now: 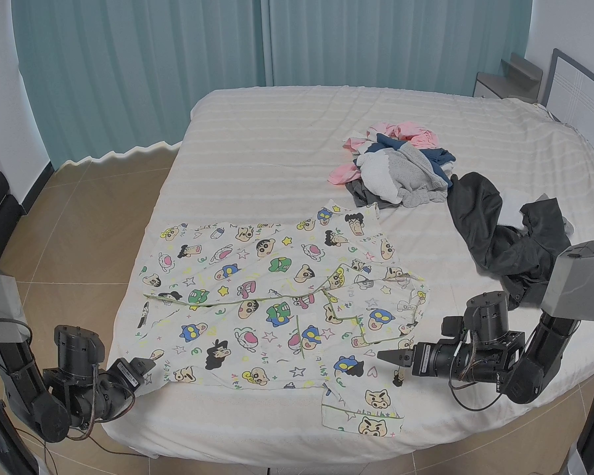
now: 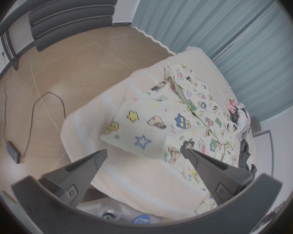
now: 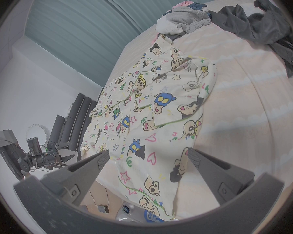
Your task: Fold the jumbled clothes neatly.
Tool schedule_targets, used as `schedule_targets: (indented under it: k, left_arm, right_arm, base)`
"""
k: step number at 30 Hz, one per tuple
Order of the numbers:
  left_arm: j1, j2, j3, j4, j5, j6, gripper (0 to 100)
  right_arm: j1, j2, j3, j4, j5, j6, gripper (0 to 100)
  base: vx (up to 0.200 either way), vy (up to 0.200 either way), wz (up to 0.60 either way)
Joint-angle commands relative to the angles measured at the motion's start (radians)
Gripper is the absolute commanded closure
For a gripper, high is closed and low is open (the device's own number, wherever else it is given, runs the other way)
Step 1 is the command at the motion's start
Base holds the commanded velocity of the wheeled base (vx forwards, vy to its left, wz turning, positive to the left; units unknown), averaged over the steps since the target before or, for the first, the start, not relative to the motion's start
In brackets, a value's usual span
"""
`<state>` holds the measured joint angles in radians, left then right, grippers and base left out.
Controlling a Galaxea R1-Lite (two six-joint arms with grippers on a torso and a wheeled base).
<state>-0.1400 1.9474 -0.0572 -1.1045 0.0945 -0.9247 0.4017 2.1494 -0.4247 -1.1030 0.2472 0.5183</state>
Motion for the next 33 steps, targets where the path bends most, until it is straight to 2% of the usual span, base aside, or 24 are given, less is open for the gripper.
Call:
schedule_targets:
  k: [1, 5, 13, 15, 18, 22, 26, 30, 33]
  left_arm:
    - [-0.069, 0.03, -0.003, 0.003, -0.002, -0.075, 0]
    - [-0.072, 0.064, -0.018, 0.005, -0.01, -0.097, 0]
    - [-0.144, 0.142, -0.069, 0.0, -0.012, -0.21, 0]
    - [-0.145, 0.168, -0.079, -0.002, 0.004, -0.214, 0]
    - [-0.158, 0.225, -0.108, -0.003, 0.073, -0.218, 0]
    - [-0.188, 0.237, -0.121, -0.003, 0.1, -0.247, 0]
    - [-0.181, 0.269, -0.196, -0.005, 0.18, -0.284, 0]
    - [-0.182, 0.306, -0.214, -0.017, 0.237, -0.296, 0]
    - [-0.168, 0.309, -0.216, -0.038, 0.241, -0.296, 0]
  right_arm:
    - [0.0, 0.017, 0.001, 0.0, 0.0, -0.001, 0]
    - [-0.003, 0.02, -0.002, -0.001, 0.0, -0.001, 0]
    - [-0.001, 0.018, -0.003, -0.001, -0.003, -0.001, 0]
    - [-0.003, 0.02, -0.002, -0.001, -0.003, -0.001, 0]
    - [-0.001, 0.018, -0.002, -0.001, -0.003, -0.003, 0]
    - [0.0, 0.02, -0.003, -0.001, -0.003, -0.003, 0]
    - [0.002, 0.02, -0.003, -0.001, -0.008, -0.003, 0]
    - [0.003, 0.02, -0.003, -0.001, -0.016, -0.003, 0]
    - [0.003, 0.02, -0.002, -0.001, -0.016, -0.003, 0]
  base:
    - [0.0, 0.0, 0.0]
    - [0.0, 0.0, 0.0]
    - [0.0, 0.0, 0.0]
    - [0.0, 0.0, 0.0]
    - [0.0, 0.0, 0.0]
    - [0.0, 0.0, 0.0]
    - [0.0, 0.0, 0.0]
    - [0.0, 0.0, 0.0]
    - [0.0, 0.0, 0.0]
